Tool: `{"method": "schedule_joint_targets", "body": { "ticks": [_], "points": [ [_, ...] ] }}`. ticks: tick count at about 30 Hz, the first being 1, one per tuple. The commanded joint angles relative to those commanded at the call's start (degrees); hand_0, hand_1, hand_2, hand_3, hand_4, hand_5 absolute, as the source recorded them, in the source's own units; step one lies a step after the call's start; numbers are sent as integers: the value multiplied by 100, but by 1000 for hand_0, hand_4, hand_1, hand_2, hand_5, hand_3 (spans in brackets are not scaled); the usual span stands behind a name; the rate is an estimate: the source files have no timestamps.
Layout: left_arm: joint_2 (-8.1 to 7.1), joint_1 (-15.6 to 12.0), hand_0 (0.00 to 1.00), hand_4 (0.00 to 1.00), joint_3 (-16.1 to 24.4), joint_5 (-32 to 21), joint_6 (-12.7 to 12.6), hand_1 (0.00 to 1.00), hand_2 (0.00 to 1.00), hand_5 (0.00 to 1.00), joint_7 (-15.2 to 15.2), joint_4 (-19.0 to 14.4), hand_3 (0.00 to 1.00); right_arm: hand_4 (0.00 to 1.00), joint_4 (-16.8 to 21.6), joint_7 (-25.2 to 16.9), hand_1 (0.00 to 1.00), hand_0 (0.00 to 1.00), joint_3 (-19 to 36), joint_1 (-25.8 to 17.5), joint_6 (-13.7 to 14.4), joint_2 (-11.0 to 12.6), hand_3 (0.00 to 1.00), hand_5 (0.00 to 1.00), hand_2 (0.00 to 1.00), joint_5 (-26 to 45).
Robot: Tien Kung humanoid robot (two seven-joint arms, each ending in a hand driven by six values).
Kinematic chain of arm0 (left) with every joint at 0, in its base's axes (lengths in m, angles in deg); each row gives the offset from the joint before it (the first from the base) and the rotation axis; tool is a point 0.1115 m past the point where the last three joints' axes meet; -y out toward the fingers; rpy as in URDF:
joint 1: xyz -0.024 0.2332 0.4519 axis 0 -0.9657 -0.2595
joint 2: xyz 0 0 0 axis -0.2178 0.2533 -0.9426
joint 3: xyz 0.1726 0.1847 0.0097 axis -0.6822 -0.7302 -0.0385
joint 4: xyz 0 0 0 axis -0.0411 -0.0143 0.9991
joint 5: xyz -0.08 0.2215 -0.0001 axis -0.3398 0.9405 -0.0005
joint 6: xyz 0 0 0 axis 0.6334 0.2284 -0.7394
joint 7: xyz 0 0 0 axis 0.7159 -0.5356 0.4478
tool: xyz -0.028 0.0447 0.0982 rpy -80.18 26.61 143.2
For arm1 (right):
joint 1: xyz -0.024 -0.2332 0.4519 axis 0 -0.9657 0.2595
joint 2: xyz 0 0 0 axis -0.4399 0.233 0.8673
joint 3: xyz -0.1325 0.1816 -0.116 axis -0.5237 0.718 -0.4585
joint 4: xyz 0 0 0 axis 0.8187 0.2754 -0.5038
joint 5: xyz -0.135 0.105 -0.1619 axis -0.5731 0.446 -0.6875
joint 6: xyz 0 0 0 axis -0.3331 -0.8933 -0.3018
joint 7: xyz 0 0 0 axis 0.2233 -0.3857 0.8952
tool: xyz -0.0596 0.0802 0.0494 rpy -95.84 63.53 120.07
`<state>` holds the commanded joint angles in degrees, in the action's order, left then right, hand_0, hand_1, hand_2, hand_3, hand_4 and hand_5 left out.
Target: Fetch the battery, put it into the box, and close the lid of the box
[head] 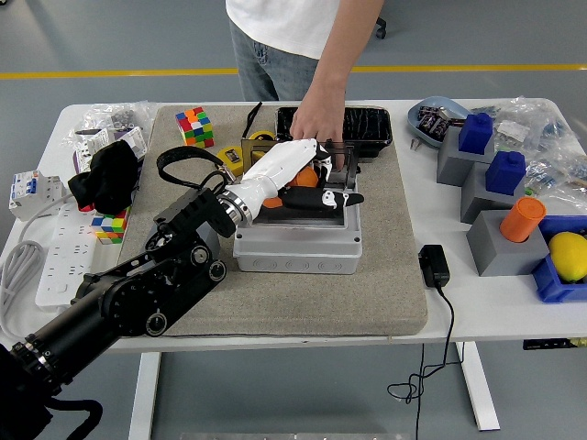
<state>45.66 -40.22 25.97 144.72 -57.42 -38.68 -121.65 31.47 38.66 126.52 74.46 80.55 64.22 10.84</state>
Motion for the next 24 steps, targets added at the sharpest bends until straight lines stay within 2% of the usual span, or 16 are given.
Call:
{"method": "schedule_joint_targets", "body": {
  "ticks": [1, 6, 7, 12, 13, 18, 19, 24],
  "points": [
    [0, -1, 70, 998, -3, -6, 1, 2, 35, 731, 9, -6, 22, 998, -2, 2, 771, 806, 8, 1, -1, 1, 795, 998, 750, -9],
    [0, -10, 70, 998, -2, 43, 141, 2, 35, 731, 39, -2, 22, 998, 2, 2, 771, 806, -7, 11, 2, 3, 795, 998, 750, 8],
    [0, -12, 102, 998, -2, 43, 159, 11, 63, 747, 43, 0, 43, 998, 4, 0, 770, 805, -13, 12, 3, 2, 795, 998, 749, 14],
    [0, -23, 102, 998, -8, 31, 251, 11, 63, 747, 61, 2, 43, 998, 4, 1, 770, 805, -26, 8, -3, -2, 795, 998, 749, 20],
    [0, -23, 133, 998, -11, 24, 263, 73, 106, 764, 65, 1, 93, 998, 3, 2, 770, 804, -24, 7, -4, -1, 796, 998, 750, 18],
    [0, -27, 133, 998, -6, 16, 351, 73, 106, 764, 85, 0, 93, 998, 0, 9, 770, 804, -37, 9, -1, 3, 796, 998, 750, 21],
    [0, -29, 174, 998, -4, 6, 359, 192, 204, 779, 93, 0, 197, 998, 2, 8, 770, 805, -48, 9, 1, 3, 795, 998, 750, 30],
    [0, -43, 174, 998, 3, -25, 431, 192, 204, 779, 134, 12, 197, 998, 3, 10, 770, 805, -66, 6, 8, 1, 795, 998, 750, 41]
  ]
}}
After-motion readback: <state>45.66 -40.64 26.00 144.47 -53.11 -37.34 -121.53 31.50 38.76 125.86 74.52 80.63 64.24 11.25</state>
